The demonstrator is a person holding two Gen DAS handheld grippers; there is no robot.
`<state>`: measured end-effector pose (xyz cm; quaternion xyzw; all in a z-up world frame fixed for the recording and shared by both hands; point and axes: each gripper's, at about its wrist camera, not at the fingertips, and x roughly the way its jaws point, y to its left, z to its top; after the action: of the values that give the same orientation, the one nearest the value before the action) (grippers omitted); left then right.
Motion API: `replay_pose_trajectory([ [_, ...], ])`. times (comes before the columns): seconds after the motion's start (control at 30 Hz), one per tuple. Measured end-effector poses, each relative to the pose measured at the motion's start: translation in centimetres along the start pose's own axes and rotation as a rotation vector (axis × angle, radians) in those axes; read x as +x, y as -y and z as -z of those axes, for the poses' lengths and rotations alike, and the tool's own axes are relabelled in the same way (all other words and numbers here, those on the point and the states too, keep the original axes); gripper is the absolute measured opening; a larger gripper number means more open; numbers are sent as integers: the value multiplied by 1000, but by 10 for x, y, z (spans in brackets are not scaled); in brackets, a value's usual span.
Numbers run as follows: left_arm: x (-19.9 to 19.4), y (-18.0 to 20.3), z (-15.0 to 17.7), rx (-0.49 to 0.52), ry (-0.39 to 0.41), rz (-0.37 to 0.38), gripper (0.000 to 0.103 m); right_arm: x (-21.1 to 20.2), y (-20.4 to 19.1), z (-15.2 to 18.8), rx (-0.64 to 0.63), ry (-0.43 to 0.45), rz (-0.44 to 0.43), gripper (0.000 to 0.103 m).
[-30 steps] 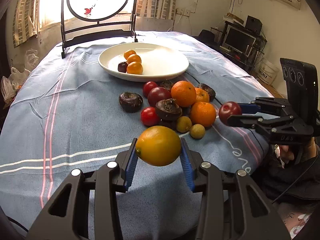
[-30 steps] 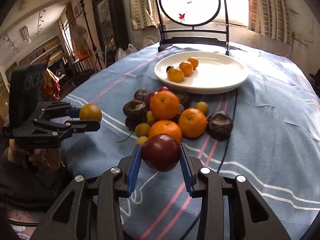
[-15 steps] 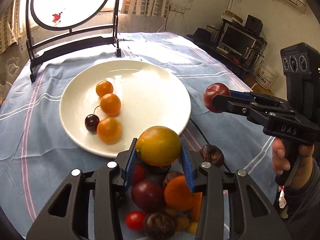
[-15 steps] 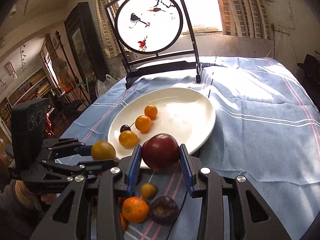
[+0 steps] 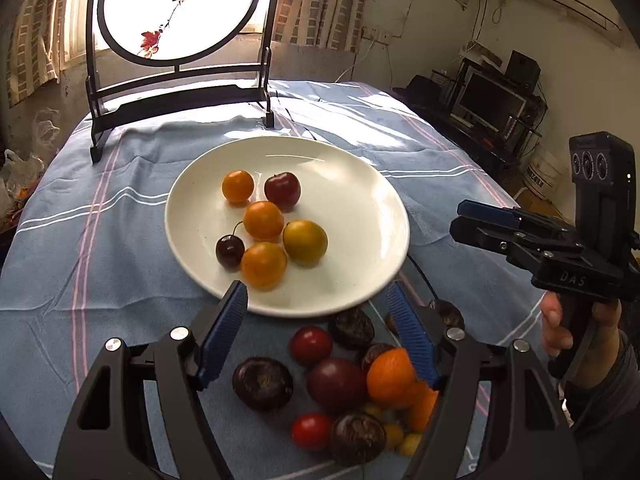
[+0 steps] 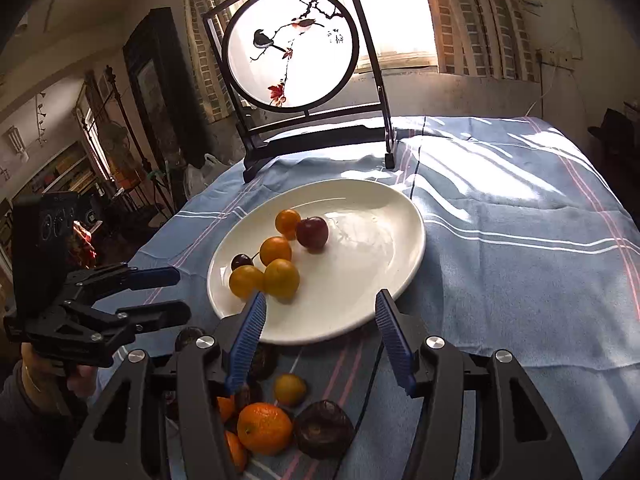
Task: Organize fruits
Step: 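Place a yellow lemon on the plate with the left tool while the right tool places a red plum there, then place a tangerine on the plate with the right tool while the left tool places a dark mangosteen there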
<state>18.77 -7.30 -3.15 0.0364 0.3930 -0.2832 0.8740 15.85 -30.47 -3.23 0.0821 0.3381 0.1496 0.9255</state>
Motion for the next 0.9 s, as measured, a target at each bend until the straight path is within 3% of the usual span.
replay_pose_trajectory([
  [0.27,-32,27,79,148,-17,-31,71,-33,-12,61,2,-23,-8,57],
  [0.47,-18,35,87,144,-20,-33,71,-45,-20,79,-5,-35,17,57],
  [0.5,-15,34,86,136,-22,-31,67,-48,-21,81,-9,-36,20,57],
  [0.53,-10,34,85,128,-34,-24,55,-50,-21,82,-13,-38,25,57],
  [0.63,-3,40,83,143,-34,-41,37,-55,-20,87,-11,-42,31,57],
  [0.9,-20,38,90,120,-23,-10,36,-46,-48,103,-78,-109,-54,57],
])
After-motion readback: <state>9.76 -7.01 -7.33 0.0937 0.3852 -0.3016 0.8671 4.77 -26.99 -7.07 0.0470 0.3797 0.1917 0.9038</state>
